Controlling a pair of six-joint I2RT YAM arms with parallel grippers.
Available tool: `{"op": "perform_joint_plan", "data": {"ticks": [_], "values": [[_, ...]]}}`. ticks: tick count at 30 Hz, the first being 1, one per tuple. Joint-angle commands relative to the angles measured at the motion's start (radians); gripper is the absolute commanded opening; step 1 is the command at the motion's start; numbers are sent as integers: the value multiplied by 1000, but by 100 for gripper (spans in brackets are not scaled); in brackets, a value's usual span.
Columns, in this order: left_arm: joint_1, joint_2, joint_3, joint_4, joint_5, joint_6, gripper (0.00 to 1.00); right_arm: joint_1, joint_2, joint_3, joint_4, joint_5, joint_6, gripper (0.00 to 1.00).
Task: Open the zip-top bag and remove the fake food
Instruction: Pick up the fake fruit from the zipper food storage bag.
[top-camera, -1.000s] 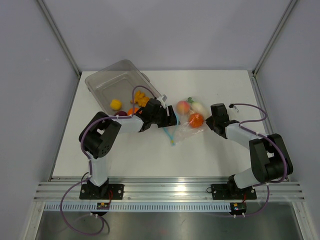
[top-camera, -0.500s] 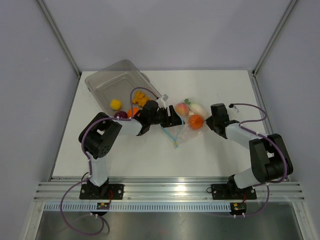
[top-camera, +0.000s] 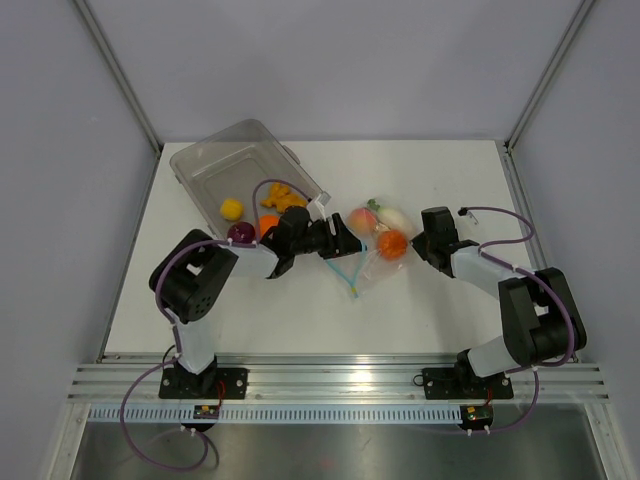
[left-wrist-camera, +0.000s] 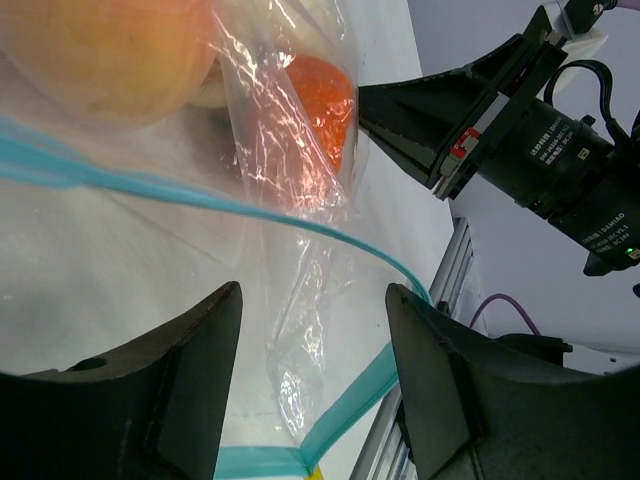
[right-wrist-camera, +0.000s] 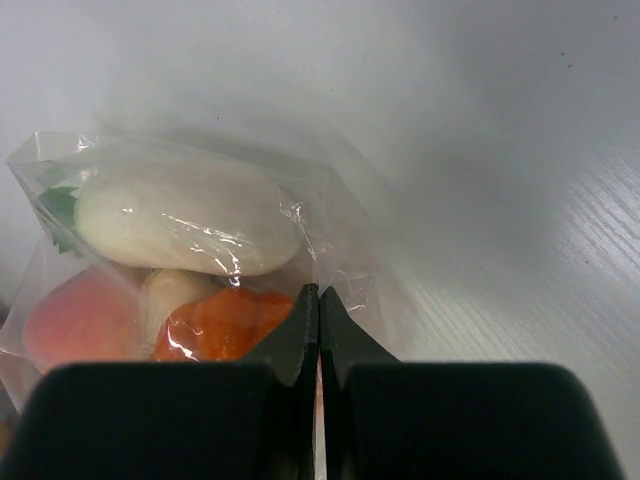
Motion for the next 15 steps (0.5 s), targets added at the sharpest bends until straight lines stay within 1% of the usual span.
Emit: {"op": "perform_joint_plan", "data": {"ticks": [1, 7, 9, 12, 15], "values": [[12, -96, -34, 18, -67, -10, 62, 6, -39, 20, -21, 45, -7, 0], [18, -152, -98, 20, -98, -39, 62, 5, -48, 18, -28, 78, 1, 0], [18, -184, -100, -50, -112, -50, 63, 5, -45, 23, -39, 86, 1, 0], [18, -237, -120, -129, -170, -47, 63, 5, -44, 28, -44, 88, 2, 0], [18, -297, -160, -134, -222, -55, 63, 5, -44, 29, -47, 86, 1, 0]]}}
